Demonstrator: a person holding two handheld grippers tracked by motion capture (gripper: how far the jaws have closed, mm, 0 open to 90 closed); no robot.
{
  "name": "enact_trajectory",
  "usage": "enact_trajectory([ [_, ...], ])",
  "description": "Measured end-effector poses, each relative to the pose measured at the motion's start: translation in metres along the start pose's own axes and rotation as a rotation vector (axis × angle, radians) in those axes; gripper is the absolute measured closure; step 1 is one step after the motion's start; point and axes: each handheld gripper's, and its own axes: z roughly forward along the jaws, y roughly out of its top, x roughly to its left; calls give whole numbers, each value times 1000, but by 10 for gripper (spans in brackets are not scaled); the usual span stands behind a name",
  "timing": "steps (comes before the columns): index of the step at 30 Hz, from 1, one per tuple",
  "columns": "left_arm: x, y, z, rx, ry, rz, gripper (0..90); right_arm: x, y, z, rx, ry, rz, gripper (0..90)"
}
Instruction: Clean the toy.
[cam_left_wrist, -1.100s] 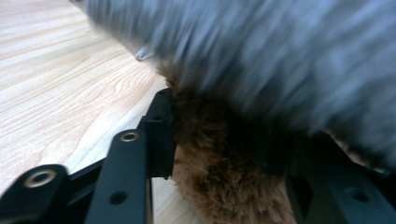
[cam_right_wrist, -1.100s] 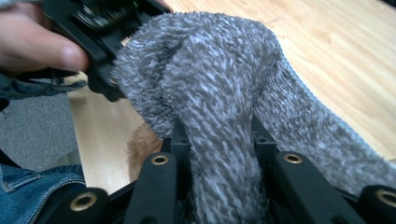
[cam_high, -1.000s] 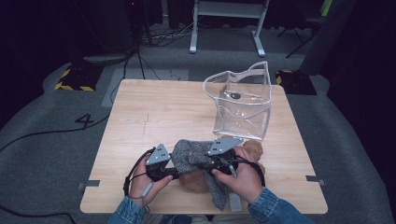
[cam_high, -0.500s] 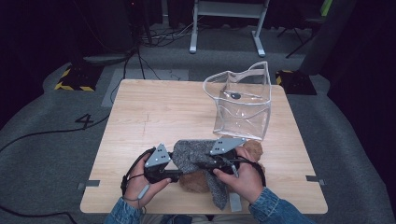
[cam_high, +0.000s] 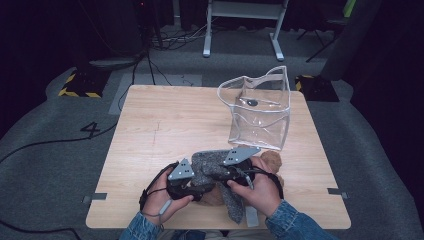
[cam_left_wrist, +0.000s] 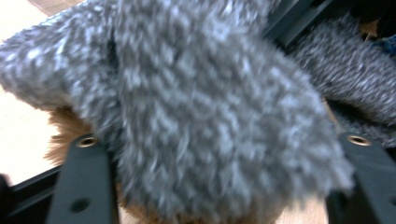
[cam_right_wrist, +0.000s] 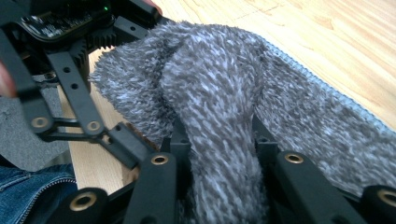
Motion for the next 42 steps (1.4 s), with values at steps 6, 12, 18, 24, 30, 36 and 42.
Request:
enact_trajectory([
  [6,3,-3,1,-25,5,10,432,-4,-4,-10,47,-32,1,711],
  [12,3,-3,0,-32,1,3,432,-12,-15,-32,55,-77,32,712],
  [18,4,-3,0,-37,0,0,431,-27,-31,-61,22,-115,80,713],
  [24,5,-3,-1,-56,-1,-4,420,-40,-47,-84,7,-154,117,713],
  [30,6,-3,-2,-61,-5,-19,400,-51,-64,-102,6,-201,162,713],
  [36,7,-3,-3,-65,4,-22,375,-63,-83,-112,53,-250,197,713],
  [42,9,-4,-3,-75,8,-34,356,-73,-99,-120,76,-275,239,716],
])
